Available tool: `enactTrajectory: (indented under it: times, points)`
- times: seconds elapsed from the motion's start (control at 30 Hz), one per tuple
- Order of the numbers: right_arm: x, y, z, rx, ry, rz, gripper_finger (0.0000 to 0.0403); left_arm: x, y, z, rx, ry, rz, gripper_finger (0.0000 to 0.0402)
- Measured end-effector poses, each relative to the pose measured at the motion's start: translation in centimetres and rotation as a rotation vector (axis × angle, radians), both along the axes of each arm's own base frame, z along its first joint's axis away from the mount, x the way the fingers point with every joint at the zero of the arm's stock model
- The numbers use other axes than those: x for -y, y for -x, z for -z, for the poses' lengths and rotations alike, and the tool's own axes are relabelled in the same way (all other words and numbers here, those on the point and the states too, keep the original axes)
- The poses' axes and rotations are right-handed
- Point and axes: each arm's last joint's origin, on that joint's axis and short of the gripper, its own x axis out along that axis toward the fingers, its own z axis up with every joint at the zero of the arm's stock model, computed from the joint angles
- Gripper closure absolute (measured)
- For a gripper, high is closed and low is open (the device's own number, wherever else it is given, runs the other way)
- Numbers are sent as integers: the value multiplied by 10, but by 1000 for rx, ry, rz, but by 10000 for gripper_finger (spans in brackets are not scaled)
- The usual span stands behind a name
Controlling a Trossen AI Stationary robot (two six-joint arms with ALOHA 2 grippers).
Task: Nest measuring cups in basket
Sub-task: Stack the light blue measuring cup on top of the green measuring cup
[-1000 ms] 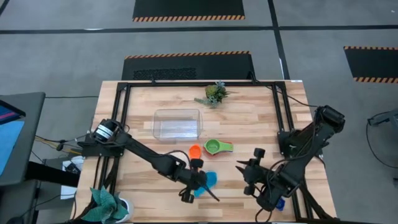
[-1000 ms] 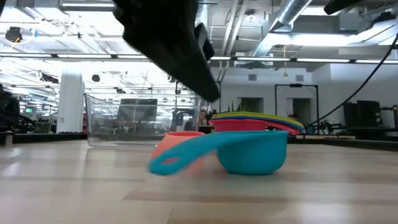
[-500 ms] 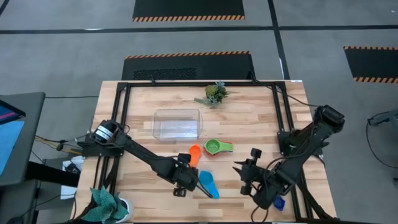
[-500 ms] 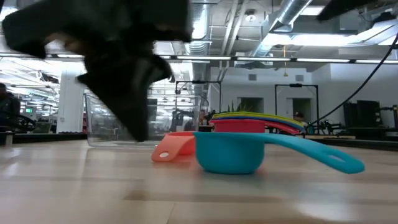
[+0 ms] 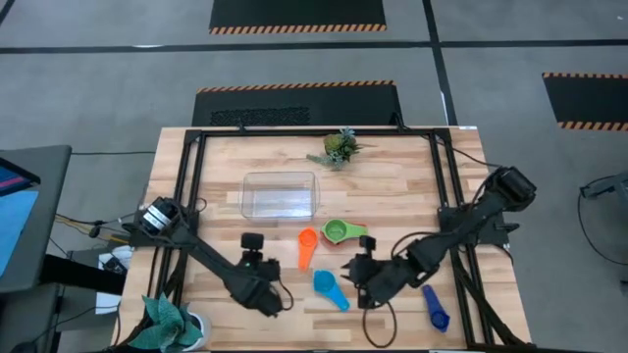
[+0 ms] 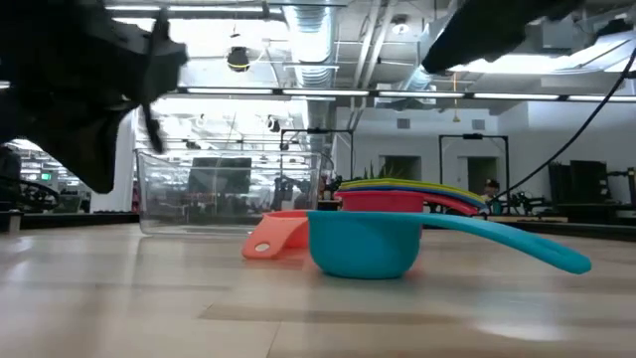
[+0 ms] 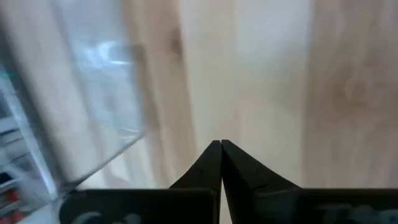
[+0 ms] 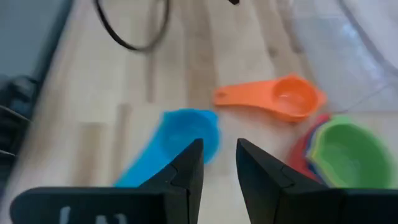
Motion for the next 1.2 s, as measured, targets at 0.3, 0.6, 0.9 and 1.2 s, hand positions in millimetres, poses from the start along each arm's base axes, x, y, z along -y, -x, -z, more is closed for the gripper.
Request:
enactTrajectory:
  times: [0.3,0.6,0.9,1.2]
  points:
    - [22,-37,26,-152,22,-75,285,-15,63,0,216,-73,-76,401]
    - [31,-65,26,-199,-69,-188,285,-52,95,-18,721,372,23,402]
    - [33,-71,52,-304,-35,-120,285,-80,115,-14,1033,600,81,401]
    - [34,-73,55,-295,-68,-69,285,-83,110,-8,1006,569,70,402]
